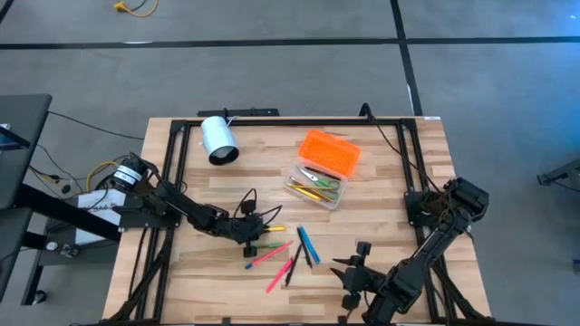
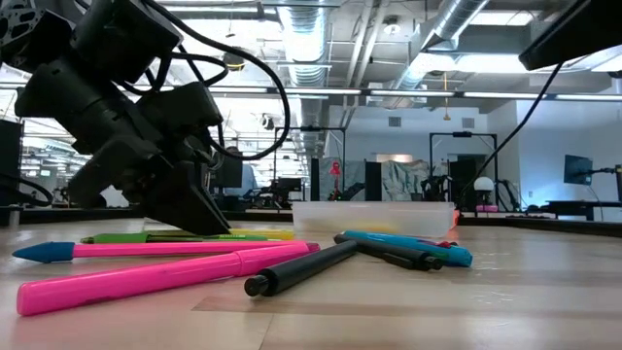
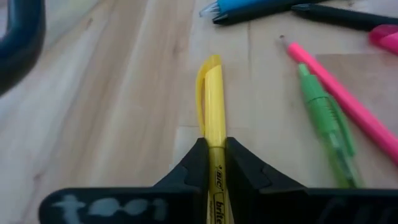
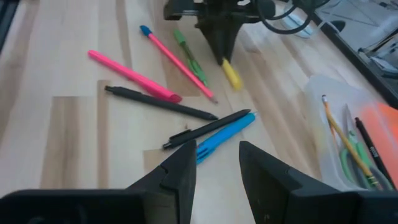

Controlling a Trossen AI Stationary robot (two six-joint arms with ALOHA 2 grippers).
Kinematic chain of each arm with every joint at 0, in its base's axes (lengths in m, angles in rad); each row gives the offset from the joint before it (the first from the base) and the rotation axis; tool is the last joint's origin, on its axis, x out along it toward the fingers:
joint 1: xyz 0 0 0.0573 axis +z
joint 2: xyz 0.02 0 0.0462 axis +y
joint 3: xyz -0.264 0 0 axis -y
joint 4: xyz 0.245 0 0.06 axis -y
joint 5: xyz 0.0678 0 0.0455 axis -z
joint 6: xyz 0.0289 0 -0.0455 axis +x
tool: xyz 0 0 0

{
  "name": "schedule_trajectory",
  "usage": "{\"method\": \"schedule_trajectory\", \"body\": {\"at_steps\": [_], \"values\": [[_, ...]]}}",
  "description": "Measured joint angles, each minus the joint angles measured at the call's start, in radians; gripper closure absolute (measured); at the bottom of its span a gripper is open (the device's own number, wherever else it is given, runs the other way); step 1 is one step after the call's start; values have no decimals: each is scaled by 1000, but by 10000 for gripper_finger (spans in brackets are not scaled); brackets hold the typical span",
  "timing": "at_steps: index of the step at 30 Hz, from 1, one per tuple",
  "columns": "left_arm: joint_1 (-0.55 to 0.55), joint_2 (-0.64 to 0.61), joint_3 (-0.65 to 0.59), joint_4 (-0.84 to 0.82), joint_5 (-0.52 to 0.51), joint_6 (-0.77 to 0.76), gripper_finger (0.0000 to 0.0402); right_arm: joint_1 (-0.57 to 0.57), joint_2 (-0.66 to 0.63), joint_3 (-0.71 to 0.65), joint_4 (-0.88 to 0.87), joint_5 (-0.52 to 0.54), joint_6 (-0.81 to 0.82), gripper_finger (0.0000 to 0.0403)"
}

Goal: Pick & place school supplies into a supply box
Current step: Put the yellow pen into the supply box

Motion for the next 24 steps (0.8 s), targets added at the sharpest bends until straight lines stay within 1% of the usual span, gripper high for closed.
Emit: {"method": "schedule_trajectory", "body": {"at_steps": [7, 12, 16, 24], "values": [[2, 4, 53, -53, -91, 95, 385, 33, 0, 0, -2, 2, 40, 288], [13, 7, 137, -167, -144, 155, 385, 46, 0, 0, -2, 3, 52, 288], [33, 6, 197, -205, -143, 194, 385, 54, 6, 1, -10, 3, 74, 288], [64, 5, 280, -199, -128, 297, 385, 74, 34, 2, -28, 2, 127, 288]]}}
